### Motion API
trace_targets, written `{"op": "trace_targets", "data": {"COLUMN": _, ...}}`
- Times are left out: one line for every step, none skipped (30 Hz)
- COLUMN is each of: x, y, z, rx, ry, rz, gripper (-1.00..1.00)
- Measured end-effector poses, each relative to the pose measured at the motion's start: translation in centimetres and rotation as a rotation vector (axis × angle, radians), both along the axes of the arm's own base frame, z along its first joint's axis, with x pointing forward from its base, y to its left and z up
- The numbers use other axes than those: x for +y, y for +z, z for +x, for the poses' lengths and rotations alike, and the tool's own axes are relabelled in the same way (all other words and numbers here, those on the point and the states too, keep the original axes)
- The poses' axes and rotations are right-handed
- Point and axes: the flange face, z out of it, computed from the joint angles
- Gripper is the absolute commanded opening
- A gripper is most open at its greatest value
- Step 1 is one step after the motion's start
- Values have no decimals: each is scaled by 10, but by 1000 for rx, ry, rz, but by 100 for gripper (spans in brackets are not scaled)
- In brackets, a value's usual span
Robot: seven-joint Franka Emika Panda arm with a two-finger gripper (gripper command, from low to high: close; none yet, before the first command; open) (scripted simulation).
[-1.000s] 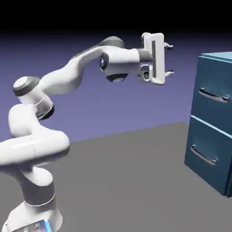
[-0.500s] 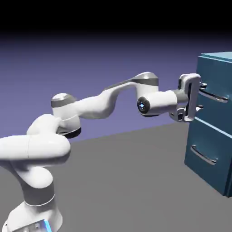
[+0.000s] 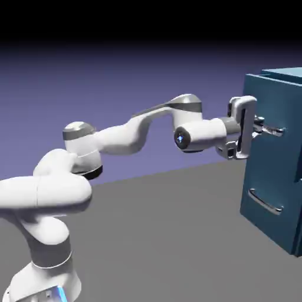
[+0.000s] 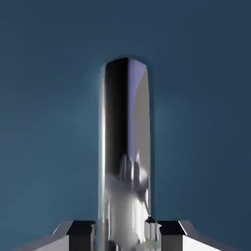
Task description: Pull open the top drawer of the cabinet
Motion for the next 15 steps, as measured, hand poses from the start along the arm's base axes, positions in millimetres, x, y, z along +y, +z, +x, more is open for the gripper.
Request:
{"op": "trace_targets", "data": {"x": 0, "y": 0, "z": -10, "rx": 0, "ry": 0, "rz": 0, "gripper": -100}}
{"op": "trace_targets", "data": {"x": 0, "y": 0, "z": -21, "rx": 0, "ry": 0, "rz": 0, "gripper": -100}}
{"op": "trace_targets", "data": {"x": 0, "y": 0, "z": -32, "rx": 0, "ry": 0, "rz": 0, "gripper": -100}}
{"op": "trace_targets", "data": {"x": 0, "y": 0, "z": -43, "rx": 0, "ry": 0, "rz": 0, "gripper": -100}}
{"op": "trace_targets", "data": {"x": 0, "y": 0, "z": -54, "rx": 0, "ry": 0, "rz": 0, "gripper": -100}}
{"op": "trace_targets", "data": {"x": 0, "y": 0, "z": -65, "rx": 0, "ry": 0, "rz": 0, "gripper": -100}}
{"op": "trace_targets", "data": {"x": 0, "y": 0, "z": -76, "rx": 0, "ry": 0, "rz": 0, "gripper": -100}}
{"op": "trace_targets", "data": {"x": 0, "y": 0, "z": -88, "rx": 0, "ry": 0, "rz": 0, "gripper": -100}}
{"op": "trace_targets", "data": {"x": 0, "y": 0, "z": -100, "rx": 0, "ry": 0, "rz": 0, "gripper": -100}}
{"op": "trace_targets", "data": {"x": 0, "y": 0, "z": -111, "rx": 0, "ry": 0, "rz": 0, "gripper": -100}}
{"op": "trace_targets", "data": {"x": 0, "y": 0, "z": -123, "rx": 0, "ry": 0, "rz": 0, "gripper": -100}}
{"op": "trace_targets", "data": {"x": 0, "y": 0, "z": -135, "rx": 0, "ry": 0, "rz": 0, "gripper": -100}}
{"op": "trace_targets", "data": {"x": 0, "y": 0, "z": -148, "rx": 0, "ry": 0, "rz": 0, "gripper": -100}}
{"op": "trace_targets", "data": {"x": 0, "y": 0, "z": -160, "rx": 0, "ry": 0, "rz": 0, "gripper": -100}}
{"op": "trace_targets", "data": {"x": 0, "y": 0, "z": -172, "rx": 0, "ry": 0, "rz": 0, "gripper": -100}}
